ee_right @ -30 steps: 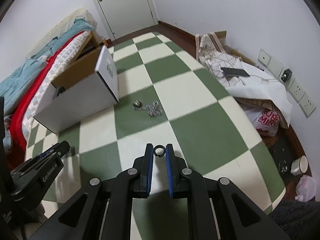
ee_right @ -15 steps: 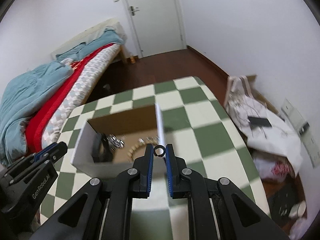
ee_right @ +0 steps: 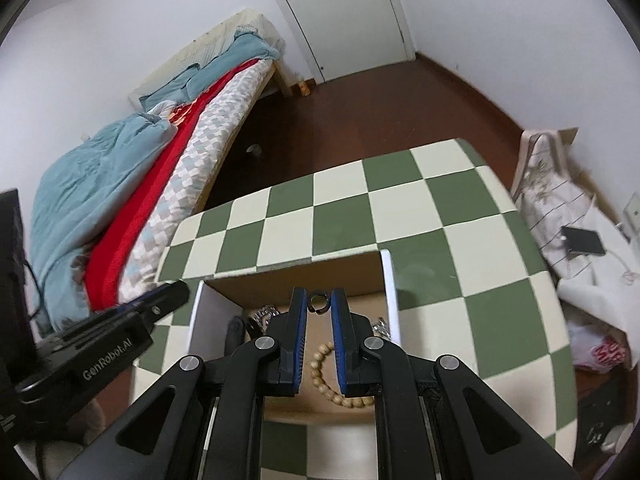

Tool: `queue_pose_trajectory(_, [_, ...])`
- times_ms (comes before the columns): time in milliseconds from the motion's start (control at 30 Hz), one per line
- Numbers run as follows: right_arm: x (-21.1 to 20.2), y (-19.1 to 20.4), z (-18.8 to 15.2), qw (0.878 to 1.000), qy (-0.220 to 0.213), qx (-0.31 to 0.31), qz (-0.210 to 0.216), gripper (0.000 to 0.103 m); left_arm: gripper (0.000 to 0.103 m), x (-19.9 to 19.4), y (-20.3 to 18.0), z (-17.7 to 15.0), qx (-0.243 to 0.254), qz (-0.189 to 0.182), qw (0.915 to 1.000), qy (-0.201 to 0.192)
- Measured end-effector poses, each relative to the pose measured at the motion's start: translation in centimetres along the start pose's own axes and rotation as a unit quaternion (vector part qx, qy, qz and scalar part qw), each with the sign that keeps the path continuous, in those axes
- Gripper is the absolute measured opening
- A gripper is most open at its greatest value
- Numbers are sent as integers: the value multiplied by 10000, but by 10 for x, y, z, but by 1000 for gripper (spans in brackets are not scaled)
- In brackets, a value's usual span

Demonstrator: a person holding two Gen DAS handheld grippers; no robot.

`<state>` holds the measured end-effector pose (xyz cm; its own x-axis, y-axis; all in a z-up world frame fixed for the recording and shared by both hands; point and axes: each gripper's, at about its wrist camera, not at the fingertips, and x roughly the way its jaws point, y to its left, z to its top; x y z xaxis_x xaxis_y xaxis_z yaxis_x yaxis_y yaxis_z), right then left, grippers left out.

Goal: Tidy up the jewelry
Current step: 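Lower the black ring into the box with the right tool, then open the right tool over the box and move it to the silver chain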

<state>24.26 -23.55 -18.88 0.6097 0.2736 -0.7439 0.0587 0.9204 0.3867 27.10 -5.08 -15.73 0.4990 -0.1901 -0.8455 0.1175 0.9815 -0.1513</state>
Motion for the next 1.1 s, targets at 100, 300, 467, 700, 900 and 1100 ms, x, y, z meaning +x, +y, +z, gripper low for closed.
queue_pose_trajectory(100, [8,-5,10,9996,184,173,98,14,14,1,0,8,-47,-24,10000,59])
queue_pose_trajectory(300, [-1,-17,13,9994,121,337,-10,48,87,-14,7,13,-98,326,9991,-235])
queue_pose_trajectory(467, [-20,-24,1,9990,26,401,-219,56,102,-28,21,1,-49,643,9972,-378])
queue_pose_trajectory(700, [-47,-25,-33,9940,-131,46,-1085,96,103,-51,35,-44,114,1245,9898,-684])
queue_pose_trajectory(900, [-64,-48,-71,9885,-150,-53,-1503,101,103,-59,50,-83,16,1759,9810,-812])
queue_pose_trajectory(1100, [-40,-83,-107,9835,282,19,-1789,61,103,-37,66,-112,-183,2060,9773,-467])
